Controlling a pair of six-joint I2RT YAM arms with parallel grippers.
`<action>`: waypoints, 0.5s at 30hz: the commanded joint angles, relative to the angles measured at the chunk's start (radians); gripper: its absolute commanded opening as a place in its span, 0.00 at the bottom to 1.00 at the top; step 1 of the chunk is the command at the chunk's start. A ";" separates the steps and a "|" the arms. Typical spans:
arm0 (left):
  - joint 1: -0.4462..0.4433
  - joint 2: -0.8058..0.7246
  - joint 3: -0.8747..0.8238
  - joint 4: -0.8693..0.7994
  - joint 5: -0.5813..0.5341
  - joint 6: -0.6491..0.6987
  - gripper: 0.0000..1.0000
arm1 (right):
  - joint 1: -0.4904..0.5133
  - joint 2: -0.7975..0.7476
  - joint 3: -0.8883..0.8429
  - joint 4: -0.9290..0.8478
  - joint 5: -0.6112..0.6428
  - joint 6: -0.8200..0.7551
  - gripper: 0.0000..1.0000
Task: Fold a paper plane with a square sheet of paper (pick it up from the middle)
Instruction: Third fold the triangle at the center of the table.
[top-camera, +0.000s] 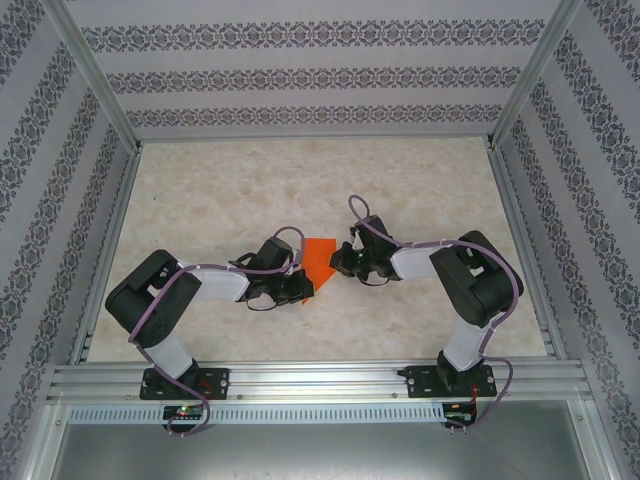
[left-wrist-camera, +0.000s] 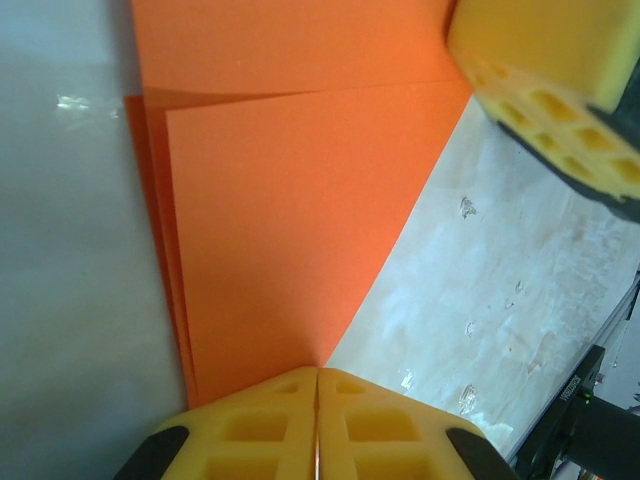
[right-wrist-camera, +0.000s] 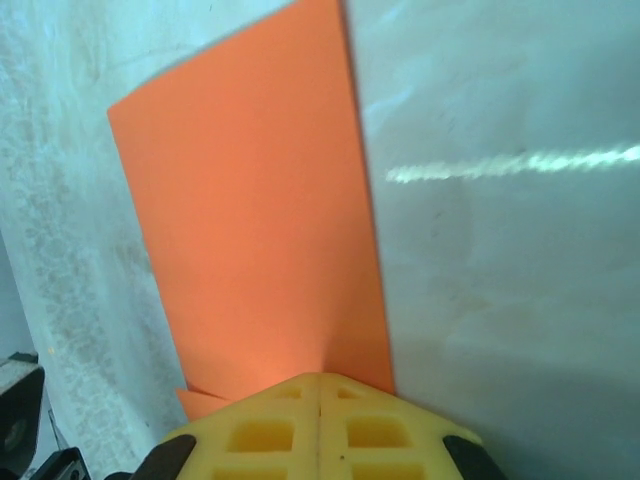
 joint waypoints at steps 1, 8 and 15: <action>0.012 0.010 -0.027 -0.096 -0.017 0.033 0.11 | -0.032 -0.044 -0.003 -0.015 0.083 -0.026 0.06; 0.012 0.011 -0.005 -0.115 0.001 0.049 0.11 | 0.040 -0.160 0.040 -0.063 0.083 -0.034 0.08; 0.011 0.002 0.007 -0.121 0.009 0.050 0.11 | 0.123 -0.082 0.047 -0.018 0.067 0.013 0.08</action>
